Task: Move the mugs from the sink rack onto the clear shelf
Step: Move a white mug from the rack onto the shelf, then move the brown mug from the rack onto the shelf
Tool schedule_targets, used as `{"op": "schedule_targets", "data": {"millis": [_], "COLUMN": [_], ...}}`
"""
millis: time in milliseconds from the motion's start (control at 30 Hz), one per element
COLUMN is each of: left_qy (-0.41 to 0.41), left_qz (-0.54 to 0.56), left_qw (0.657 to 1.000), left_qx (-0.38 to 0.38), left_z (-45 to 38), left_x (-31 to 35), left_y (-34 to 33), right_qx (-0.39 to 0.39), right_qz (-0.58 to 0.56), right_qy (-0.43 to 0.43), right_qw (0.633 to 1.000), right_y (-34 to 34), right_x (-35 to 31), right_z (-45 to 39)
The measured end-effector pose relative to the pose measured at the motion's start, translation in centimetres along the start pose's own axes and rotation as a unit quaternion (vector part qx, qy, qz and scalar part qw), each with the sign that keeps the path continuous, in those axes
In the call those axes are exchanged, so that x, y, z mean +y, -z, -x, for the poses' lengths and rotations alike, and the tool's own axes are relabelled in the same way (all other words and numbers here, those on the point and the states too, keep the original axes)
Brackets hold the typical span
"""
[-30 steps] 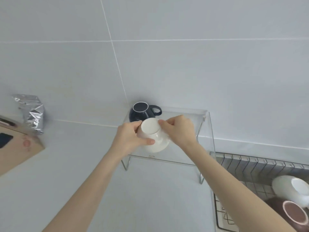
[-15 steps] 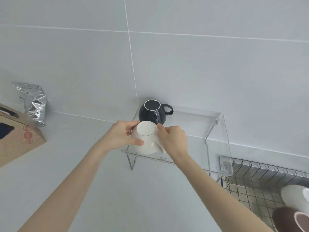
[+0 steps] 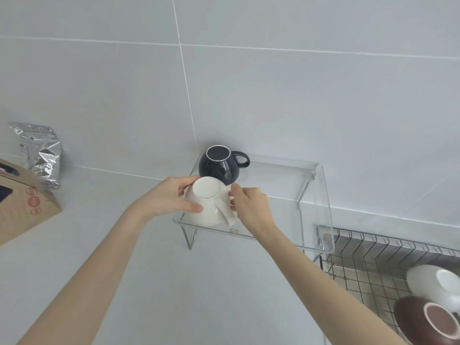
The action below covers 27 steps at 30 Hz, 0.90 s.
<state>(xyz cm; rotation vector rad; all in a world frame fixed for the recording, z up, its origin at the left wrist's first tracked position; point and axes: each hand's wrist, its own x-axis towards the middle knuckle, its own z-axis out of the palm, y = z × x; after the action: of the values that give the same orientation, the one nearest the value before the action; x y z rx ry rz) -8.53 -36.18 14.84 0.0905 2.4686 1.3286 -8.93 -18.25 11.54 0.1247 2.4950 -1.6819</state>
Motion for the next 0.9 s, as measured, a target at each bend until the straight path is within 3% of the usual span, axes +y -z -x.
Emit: {"op": "schedule_targets", "data": {"millis": [133,200,267,400,567,667,900], "left_qy": [-0.006,-0.08,-0.18,-0.246,-0.16,-0.112,-0.039], "left_qz": [-0.147,-0.16,-0.127,-0.037,0.022,0.01,-0.021], "left_qw": [0.985,0.971,0.962,0.968,0.977,0.977,0.972], "left_qx": [0.094,0.159,0.16,0.035,-0.141,-0.181,-0.229], "left_z": [0.4,1.1,1.9,2.4,0.2,-1.8,-5.5], "left_x": [2.8,4.9,6.8,8.9,9.8,9.6,8.9], "left_y": [-3.0,-6.5,-10.8,-19.8,-30.5,-35.4,-44.5], "right_qx": [-0.047,-0.038,-0.018,0.073,0.2,0.235,0.223], "right_qz": [-0.063,-0.063,-0.069,-0.085,-0.038,-0.016,0.04], "right_qy": [-0.035,-0.016,0.011,0.013,-0.102,-0.179,-0.287], "right_qw": [0.996,0.997,0.997,0.994,0.974,0.955,0.931], "right_y": [2.8,5.8,9.5,18.3,27.9,31.2,33.4], "right_x": [1.0,1.9,3.0,6.8,15.9,21.4,28.8], "right_z": [-0.2,0.3,1.4,4.6,9.0,11.0,12.6]}}
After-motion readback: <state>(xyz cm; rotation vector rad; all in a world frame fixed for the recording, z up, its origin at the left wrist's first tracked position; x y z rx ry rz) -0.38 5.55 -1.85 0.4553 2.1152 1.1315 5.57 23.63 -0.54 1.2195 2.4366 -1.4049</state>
